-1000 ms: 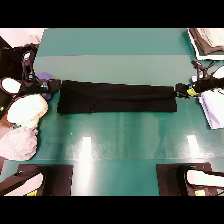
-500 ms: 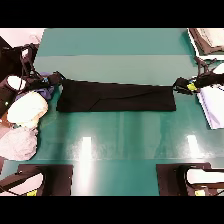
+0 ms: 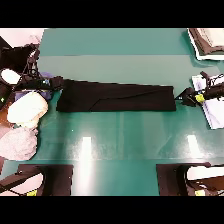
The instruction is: Fold the shirts.
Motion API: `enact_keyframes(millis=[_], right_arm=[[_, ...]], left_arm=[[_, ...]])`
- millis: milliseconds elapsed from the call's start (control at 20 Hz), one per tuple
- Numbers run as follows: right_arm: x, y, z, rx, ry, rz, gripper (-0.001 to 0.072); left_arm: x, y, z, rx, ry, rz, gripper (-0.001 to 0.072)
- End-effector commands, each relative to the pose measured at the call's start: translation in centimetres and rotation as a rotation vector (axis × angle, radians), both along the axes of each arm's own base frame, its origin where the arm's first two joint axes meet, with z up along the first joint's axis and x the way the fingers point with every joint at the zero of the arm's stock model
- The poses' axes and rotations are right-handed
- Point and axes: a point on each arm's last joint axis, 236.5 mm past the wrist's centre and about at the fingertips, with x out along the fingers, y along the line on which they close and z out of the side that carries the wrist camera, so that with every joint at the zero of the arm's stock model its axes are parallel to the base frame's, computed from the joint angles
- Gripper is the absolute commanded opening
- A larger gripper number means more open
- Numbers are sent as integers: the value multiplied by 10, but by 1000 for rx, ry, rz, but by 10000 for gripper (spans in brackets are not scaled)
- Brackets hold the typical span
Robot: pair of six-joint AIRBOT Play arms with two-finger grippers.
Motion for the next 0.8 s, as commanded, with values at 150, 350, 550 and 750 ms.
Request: enact_keyframes(millis=[150, 350, 550, 750], right_arm=[[21, 31, -13, 157, -26, 28, 500], [32, 53, -7, 140, -53, 96, 245], [38, 57, 13, 145, -102, 169, 18], [51, 64, 69, 122, -195, 240, 16]], left_arm=[[-18, -7, -7, -9, 73, -48, 30], [-25, -9, -13, -12, 103, -60, 30], [-30, -13, -16, -32, 124, -67, 22], [-14, -54, 1, -75, 17, -91, 21]])
